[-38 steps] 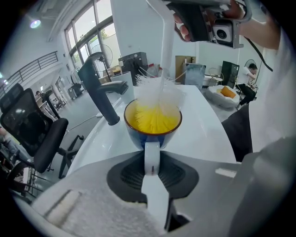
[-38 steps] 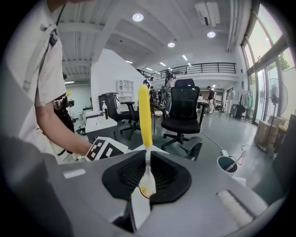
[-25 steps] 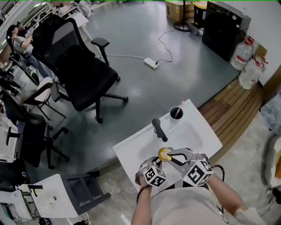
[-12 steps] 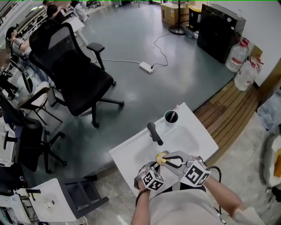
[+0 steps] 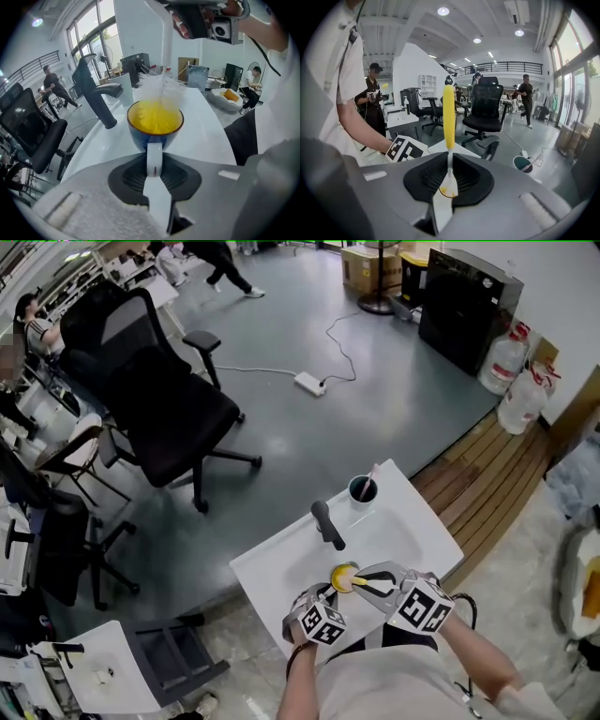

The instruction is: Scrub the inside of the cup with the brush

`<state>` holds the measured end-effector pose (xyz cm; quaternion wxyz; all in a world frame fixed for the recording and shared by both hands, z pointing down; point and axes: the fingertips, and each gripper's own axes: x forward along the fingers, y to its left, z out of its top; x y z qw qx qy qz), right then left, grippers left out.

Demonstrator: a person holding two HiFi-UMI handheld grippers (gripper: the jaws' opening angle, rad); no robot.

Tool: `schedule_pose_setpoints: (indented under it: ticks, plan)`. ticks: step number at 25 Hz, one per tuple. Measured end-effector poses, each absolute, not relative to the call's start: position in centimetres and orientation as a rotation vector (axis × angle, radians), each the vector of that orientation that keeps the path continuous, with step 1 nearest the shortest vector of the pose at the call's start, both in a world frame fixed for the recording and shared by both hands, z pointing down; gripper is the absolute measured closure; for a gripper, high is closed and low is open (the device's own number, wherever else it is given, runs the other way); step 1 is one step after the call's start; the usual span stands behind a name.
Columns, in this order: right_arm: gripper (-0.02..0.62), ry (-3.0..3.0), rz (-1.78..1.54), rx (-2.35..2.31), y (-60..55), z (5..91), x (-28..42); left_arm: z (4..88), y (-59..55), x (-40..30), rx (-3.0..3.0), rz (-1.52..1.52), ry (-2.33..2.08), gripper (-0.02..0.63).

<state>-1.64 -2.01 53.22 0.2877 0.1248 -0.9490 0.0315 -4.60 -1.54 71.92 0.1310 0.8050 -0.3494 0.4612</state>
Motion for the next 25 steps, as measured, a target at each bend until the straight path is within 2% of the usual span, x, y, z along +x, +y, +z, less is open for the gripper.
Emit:
schedule_pose_setpoints:
  ticks: [5,15,25]
  plan:
    - [0.56,-2.619,0.1,0.327,-1.8,51.1,-2.8,72.0,-1.6,-4.5,2.342,1.327,-1.007,0.546]
    - [0.56,-2.556,-0.111,0.427,-3.2,51.8,-2.6,71.1,-1.4,-3.0,2.374,1.279,-0.992,0.543]
    - [0.56,-2.487,0.05,0.386,-2.1,53.9,-2.3,70.5,-2.9,-4.1,2.387,1.303,-0.993,0.545]
